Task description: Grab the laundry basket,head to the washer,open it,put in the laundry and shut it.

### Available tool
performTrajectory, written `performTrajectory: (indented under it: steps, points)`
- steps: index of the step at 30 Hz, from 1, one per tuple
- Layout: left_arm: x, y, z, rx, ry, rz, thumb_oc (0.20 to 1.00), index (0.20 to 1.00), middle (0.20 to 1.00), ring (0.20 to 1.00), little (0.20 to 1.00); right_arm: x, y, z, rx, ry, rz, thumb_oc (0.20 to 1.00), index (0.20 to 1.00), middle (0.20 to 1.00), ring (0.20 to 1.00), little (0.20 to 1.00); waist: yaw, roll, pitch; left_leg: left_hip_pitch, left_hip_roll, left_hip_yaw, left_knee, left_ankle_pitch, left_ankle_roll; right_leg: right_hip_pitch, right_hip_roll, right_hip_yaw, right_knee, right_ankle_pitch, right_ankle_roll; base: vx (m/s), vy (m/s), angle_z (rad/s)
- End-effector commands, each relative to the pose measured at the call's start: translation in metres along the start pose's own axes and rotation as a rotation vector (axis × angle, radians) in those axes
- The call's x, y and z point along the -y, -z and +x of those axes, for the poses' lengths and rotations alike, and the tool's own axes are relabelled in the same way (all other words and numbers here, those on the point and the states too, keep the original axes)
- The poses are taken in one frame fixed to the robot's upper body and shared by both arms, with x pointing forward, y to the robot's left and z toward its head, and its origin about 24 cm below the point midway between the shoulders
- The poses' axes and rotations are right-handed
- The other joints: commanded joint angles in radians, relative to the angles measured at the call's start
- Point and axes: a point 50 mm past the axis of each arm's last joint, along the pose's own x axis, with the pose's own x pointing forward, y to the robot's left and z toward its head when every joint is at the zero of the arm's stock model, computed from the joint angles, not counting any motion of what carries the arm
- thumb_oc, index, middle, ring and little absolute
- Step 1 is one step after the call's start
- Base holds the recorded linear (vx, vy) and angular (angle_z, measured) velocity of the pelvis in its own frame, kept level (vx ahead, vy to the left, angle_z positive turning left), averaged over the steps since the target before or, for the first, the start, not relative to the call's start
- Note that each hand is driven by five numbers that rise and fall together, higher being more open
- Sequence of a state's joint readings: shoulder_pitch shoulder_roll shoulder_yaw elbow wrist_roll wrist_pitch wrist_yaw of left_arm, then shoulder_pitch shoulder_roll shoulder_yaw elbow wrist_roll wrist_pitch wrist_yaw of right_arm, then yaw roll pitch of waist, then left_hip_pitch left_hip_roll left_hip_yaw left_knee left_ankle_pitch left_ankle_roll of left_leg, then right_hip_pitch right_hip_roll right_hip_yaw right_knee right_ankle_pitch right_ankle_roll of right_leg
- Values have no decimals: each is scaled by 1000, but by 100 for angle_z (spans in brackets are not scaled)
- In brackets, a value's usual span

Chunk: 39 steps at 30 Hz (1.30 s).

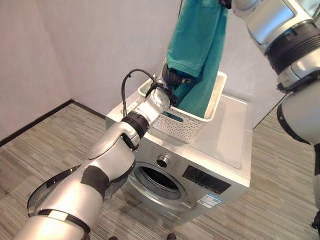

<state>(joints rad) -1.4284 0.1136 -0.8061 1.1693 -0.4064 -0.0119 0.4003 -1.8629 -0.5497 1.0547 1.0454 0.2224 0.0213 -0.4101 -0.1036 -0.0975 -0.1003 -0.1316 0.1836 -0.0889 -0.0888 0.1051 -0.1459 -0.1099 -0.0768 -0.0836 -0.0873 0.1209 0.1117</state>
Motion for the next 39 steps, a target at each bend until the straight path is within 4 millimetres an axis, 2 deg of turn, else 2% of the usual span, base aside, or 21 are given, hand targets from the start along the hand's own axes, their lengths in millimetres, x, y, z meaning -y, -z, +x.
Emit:
performTrajectory:
  steps: [1,7,13,14,15,25,32,37,38,39]
  points:
    - [-55,-62,20,109,-146,-85,1000,1000,1000,1000,1000,53,-23,22,-6,161,-11,200,200,200,200,200,11,6,4,87,21,43,2,-136,11,34,-23,46,0,-91,29,27,-7,-20]
    - [-81,-89,22,163,-180,-167,1000,1000,1000,1000,1000,54,-28,22,10,168,26,200,200,200,200,200,0,31,2,102,19,65,2,-138,11,33,-21,63,0,-94,31,18,-1,-7]
    - [-89,-89,22,185,-156,-194,1000,1000,1000,1000,1000,57,-31,20,36,190,78,200,200,200,200,200,-13,45,2,120,18,83,2,-145,12,38,-20,78,0,-97,33,26,5,-15]
    - [-85,-81,22,173,-137,-193,489,489,489,489,489,57,-30,19,40,196,98,200,200,200,200,200,-18,50,3,126,16,88,2,-148,14,40,-19,82,0,-98,33,39,9,-9]
    - [-82,-79,22,167,-128,-207,200,200,200,200,200,58,-29,19,40,204,102,200,200,200,200,200,-20,52,3,129,16,91,2,-149,14,41,-20,82,0,-99,33,37,5,-12]
    - [-58,-62,19,125,-42,-303,200,200,200,200,200,60,-24,16,45,223,123,200,200,200,200,200,-38,63,16,137,19,100,2,-149,14,39,-16,92,0,-106,33,7,-2,-4]
    - [-56,-65,18,146,-39,-336,200,200,200,200,200,60,-14,14,18,226,122,200,200,200,200,200,-36,62,24,142,18,107,2,-150,15,40,-16,95,0,-106,32,0,0,0]
    - [-59,-68,17,174,-43,-325,200,200,200,200,200,53,-8,12,2,207,153,200,200,200,200,200,-29,59,28,146,17,107,2,-151,17,44,-17,92,0,-106,32,-1,-1,-4]
    - [-63,-69,17,189,-48,-313,200,200,200,200,200,49,-5,10,0,189,200,460,460,460,460,460,-25,58,29,146,16,105,2,-151,18,47,-18,91,0,-105,33,0,0,0]
    - [-66,-71,17,199,-49,-298,200,200,200,200,200,48,-4,10,-2,182,220,1000,1000,1000,1000,1000,-24,58,29,148,15,104,2,-151,18,48,-19,91,0,-105,33,0,0,0]
